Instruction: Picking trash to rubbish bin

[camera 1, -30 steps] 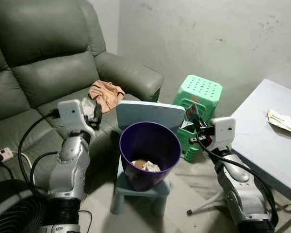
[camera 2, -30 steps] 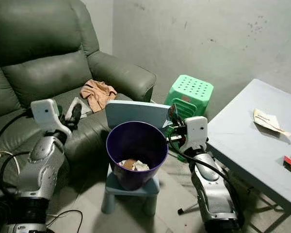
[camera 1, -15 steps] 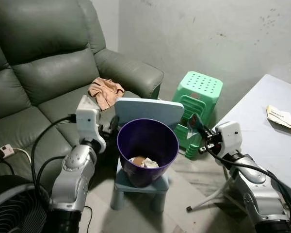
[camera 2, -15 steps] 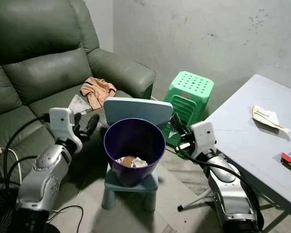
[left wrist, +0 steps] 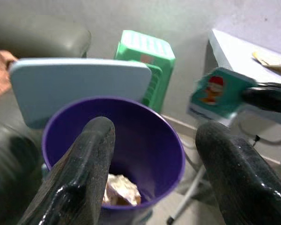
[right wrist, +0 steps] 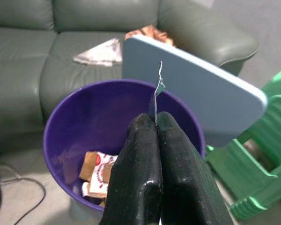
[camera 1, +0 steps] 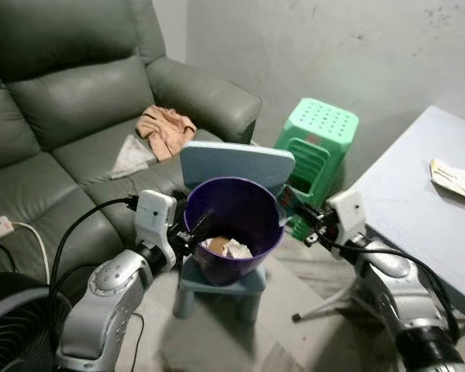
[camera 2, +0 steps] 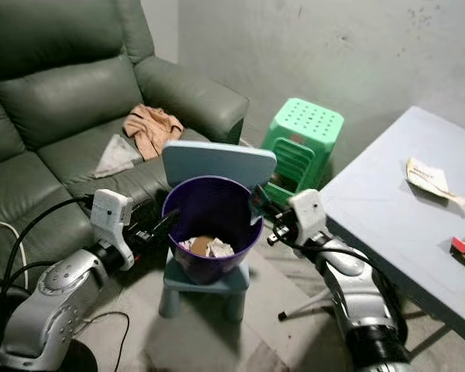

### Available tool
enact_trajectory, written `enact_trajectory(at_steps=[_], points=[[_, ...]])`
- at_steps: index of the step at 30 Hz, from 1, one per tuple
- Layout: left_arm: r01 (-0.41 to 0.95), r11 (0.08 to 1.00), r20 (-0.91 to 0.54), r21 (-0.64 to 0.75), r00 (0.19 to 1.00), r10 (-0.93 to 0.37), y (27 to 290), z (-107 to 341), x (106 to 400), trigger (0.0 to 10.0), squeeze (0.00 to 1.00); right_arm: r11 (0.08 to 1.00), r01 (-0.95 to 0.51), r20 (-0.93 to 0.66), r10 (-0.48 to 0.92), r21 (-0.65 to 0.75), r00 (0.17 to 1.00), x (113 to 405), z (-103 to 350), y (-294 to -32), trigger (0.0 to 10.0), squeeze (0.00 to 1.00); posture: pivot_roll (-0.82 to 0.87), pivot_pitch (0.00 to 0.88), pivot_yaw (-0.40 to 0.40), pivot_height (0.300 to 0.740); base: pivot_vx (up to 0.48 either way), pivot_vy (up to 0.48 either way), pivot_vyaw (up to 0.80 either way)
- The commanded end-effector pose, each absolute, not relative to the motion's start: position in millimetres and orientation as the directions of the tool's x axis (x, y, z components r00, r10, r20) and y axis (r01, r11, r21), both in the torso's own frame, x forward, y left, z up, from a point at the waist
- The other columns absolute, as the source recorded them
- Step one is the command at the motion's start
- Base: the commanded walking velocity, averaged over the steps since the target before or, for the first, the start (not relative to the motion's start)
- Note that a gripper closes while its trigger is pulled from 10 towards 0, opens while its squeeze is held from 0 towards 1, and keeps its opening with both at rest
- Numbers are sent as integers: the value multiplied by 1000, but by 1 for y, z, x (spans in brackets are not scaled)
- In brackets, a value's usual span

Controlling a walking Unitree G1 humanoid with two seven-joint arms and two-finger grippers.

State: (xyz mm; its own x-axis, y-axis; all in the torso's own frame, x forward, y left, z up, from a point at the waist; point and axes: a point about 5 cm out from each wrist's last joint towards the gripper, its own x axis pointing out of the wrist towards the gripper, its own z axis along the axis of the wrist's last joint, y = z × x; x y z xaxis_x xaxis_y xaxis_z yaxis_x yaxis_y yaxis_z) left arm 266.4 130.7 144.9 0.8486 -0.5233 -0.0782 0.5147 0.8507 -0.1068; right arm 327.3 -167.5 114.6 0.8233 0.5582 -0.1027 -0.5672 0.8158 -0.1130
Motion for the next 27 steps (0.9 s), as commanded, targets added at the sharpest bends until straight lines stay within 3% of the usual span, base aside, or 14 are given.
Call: enact_trajectory(at_steps=[1, 12, 24, 25, 26, 27], points=[[550, 826, -73, -124, 825, -560, 125, 149, 260, 10000, 0, 803, -585, -119, 573, -114, 810, 330, 112, -166, 10000, 0, 106, 231, -154, 740, 0, 0, 0], [589, 797, -90, -135, 794, -602, 125, 162, 243, 10000, 0, 751, -656, -123, 646, -75, 753, 349, 109, -128, 10000, 0, 137, 328, -159, 740, 0, 0, 0], [601, 785, -108, -149, 780, -617, 125, 167, 234, 10000, 0, 759, -648, -80, 644, -62, 761, 359, 114, -98, 10000, 0, 148, 350, -155, 740, 0, 0, 0], [601, 784, -110, -152, 778, -618, 124, 168, 234, 10000, 0, 782, -622, -56, 619, -38, 783, 363, 117, -98, 10000, 533, 148, 351, -155, 740, 0, 0, 0], [602, 784, -111, -153, 778, -619, 124, 168, 234, 10000, 0, 789, -613, -45, 611, -37, 790, 364, 119, -99, 10000, 1000, 148, 351, -155, 740, 0, 0, 0], [602, 783, -112, -154, 777, -620, 124, 168, 233, 10000, 0, 793, -608, -38, 607, -37, 794, 364, 120, -99, 10000, 1000, 148, 351, -155, 740, 0, 0, 0]])
